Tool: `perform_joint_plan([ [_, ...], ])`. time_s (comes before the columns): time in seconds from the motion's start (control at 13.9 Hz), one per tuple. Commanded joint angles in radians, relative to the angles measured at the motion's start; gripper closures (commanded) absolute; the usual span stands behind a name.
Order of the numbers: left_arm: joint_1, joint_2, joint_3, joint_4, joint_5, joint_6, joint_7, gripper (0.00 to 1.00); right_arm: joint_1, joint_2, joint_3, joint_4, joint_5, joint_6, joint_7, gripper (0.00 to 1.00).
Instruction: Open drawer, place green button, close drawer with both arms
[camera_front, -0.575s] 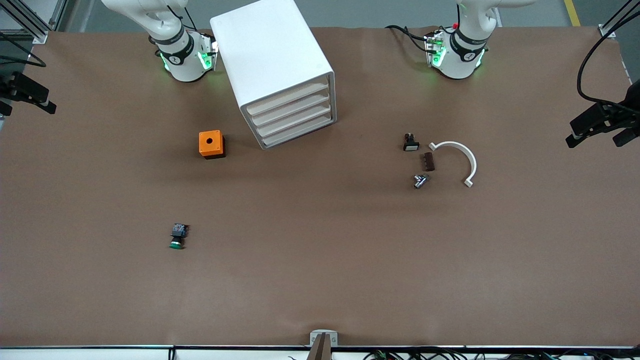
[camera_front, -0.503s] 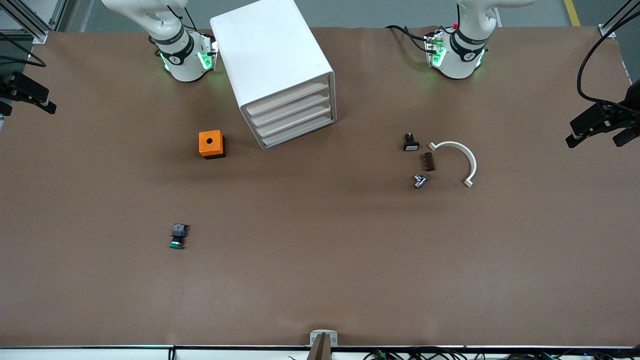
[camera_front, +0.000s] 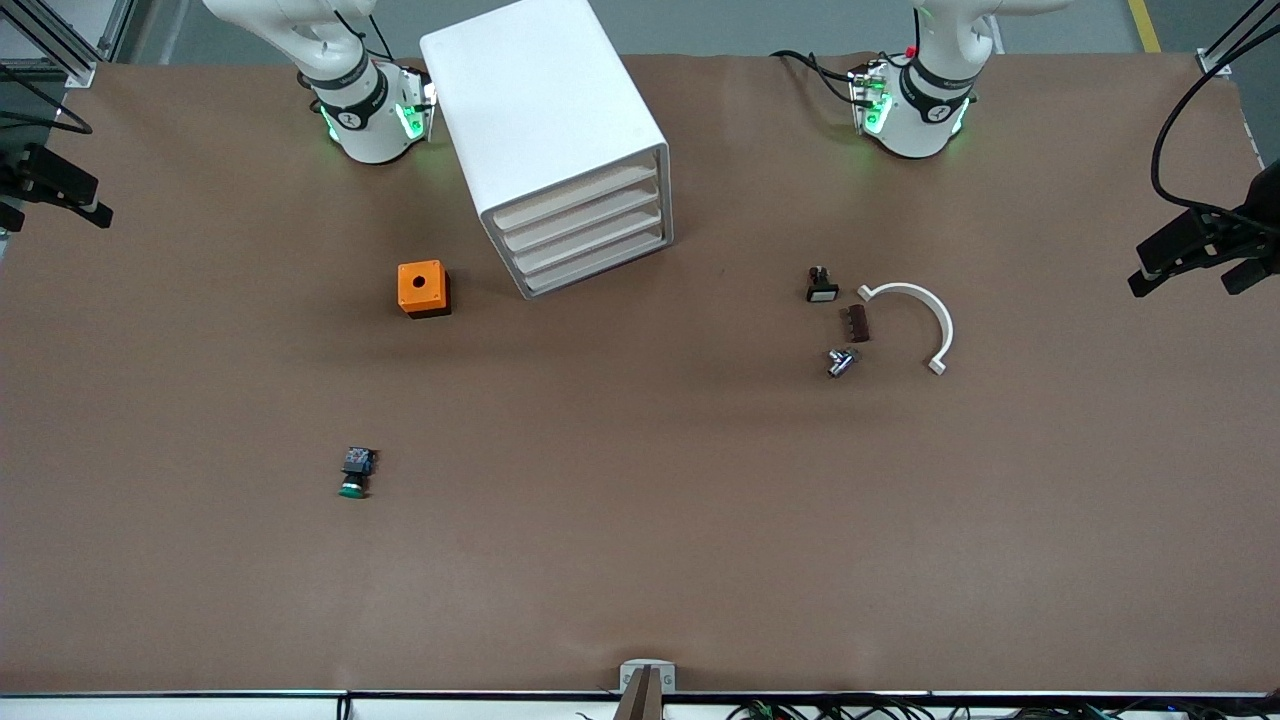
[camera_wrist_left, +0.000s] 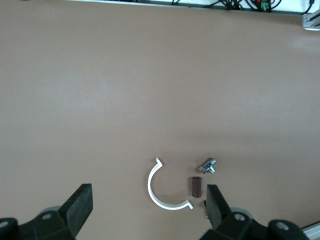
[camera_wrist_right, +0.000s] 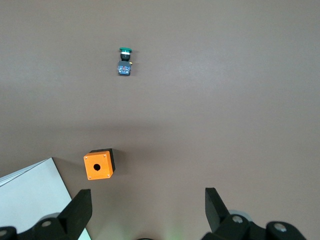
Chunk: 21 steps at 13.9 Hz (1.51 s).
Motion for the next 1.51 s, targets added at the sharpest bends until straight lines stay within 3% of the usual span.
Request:
perform_joint_plan([
  [0.0,0.009,0.039,0.007,0.004,0.025,-0.008,-0.014,0.00,-0.010,-0.007,0.010,0.004,-0.004,-0.007,-0.010,0.00],
  [0.5,-0.005,0.232,-0.017,0.004,0.019,-0.008,-0.029,0.00,-0.002,0.002,0.012,0.005,-0.006,-0.006,-0.016,0.00],
  [0.86,-0.198,0.390,-0.042,0.019,-0.004,-0.008,-0.323,0.00,-0.011,0.019,0.010,0.005,-0.012,-0.013,-0.018,0.00],
  [1.22,-0.305,0.507,-0.043,0.115,-0.340,-0.008,-0.768,0.00,-0.036,0.107,0.006,0.014,-0.019,0.007,-0.015,0.00],
  [1.44,-0.341,0.551,-0.045,0.120,-0.498,-0.008,-0.946,0.00,-0.054,0.164,0.006,0.050,-0.025,0.017,-0.019,0.00],
])
